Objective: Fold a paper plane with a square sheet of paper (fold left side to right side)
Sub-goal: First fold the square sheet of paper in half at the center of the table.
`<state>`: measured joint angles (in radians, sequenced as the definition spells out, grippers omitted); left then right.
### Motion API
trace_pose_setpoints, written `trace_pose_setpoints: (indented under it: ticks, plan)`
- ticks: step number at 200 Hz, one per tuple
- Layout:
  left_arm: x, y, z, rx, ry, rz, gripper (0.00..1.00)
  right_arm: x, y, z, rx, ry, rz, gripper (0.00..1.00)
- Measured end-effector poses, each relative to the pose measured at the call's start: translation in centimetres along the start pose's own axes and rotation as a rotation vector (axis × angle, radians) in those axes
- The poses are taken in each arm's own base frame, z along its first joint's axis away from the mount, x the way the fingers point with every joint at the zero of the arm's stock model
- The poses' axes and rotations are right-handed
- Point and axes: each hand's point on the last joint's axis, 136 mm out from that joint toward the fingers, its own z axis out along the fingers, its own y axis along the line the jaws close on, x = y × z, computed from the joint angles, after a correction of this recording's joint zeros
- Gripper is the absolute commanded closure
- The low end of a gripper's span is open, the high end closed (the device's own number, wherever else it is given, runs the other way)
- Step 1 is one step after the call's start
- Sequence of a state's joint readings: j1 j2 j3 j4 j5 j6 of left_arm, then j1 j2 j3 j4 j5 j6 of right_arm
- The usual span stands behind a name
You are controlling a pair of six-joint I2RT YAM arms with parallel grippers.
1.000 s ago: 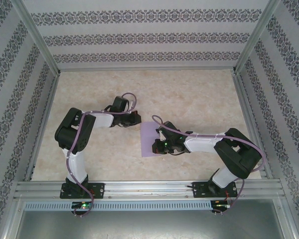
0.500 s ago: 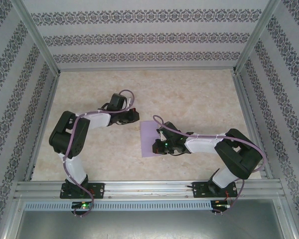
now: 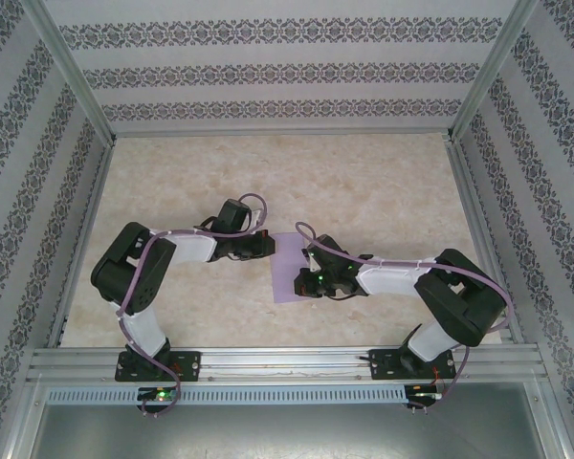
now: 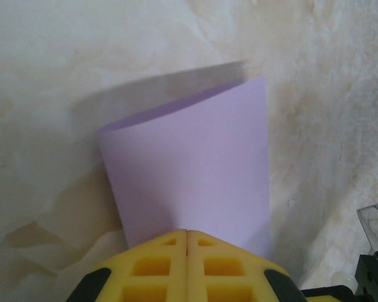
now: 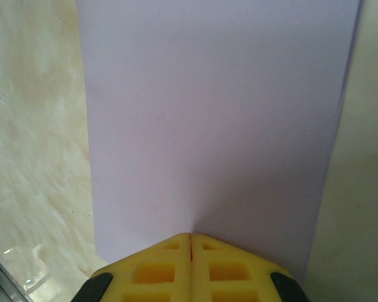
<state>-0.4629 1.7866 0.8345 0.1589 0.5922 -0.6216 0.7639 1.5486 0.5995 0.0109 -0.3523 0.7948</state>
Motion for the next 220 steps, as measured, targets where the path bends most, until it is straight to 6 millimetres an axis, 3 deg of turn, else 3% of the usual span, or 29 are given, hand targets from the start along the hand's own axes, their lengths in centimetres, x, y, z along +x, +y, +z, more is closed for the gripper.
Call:
trace_pose_setpoints:
  ticks: [33,132,192,220]
  plan:
    - [0.2,1.1,0.9,-0.028,0.007,-0.012,0.96,0.0,0.0,0.0,0.000,0.000,0.008,1.00]
    - [-0.6,1.1,1.3,-0.043,0.009,-0.025,0.96,0.0,0.0,0.1,0.001,0.001,0.008,1.00]
    - [-3.0,1.6,1.8,-0.059,-0.008,-0.030,0.96,-0.4,0.0,0.1,0.000,-0.017,0.003,1.00]
    - [-5.2,2.5,1.8,-0.080,-0.041,-0.039,0.96,-0.4,0.0,0.1,0.000,-0.018,0.003,1.00]
